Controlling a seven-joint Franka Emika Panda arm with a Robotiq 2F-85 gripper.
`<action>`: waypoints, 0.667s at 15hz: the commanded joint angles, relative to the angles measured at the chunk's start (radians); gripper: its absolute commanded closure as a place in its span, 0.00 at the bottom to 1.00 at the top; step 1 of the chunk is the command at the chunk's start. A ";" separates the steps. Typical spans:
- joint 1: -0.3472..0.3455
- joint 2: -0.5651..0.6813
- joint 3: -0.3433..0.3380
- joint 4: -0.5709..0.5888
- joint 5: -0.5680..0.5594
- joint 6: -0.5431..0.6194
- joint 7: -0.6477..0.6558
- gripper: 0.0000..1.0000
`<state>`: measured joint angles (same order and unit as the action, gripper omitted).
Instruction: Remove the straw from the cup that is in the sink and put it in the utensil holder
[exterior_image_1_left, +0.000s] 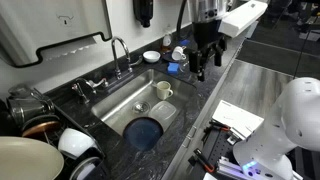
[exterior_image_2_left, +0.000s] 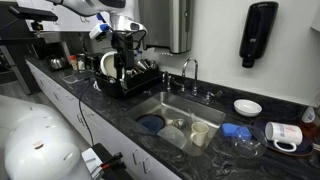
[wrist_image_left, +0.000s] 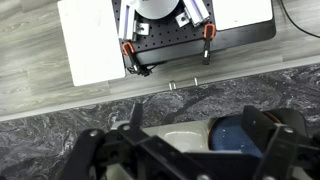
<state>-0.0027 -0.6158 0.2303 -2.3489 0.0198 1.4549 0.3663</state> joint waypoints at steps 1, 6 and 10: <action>0.016 0.003 -0.012 0.002 -0.006 -0.001 0.007 0.00; 0.037 0.057 -0.015 -0.022 -0.026 0.145 -0.076 0.00; 0.050 0.125 -0.036 -0.093 -0.075 0.426 -0.178 0.00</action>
<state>0.0260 -0.5574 0.2254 -2.3960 -0.0074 1.7184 0.2643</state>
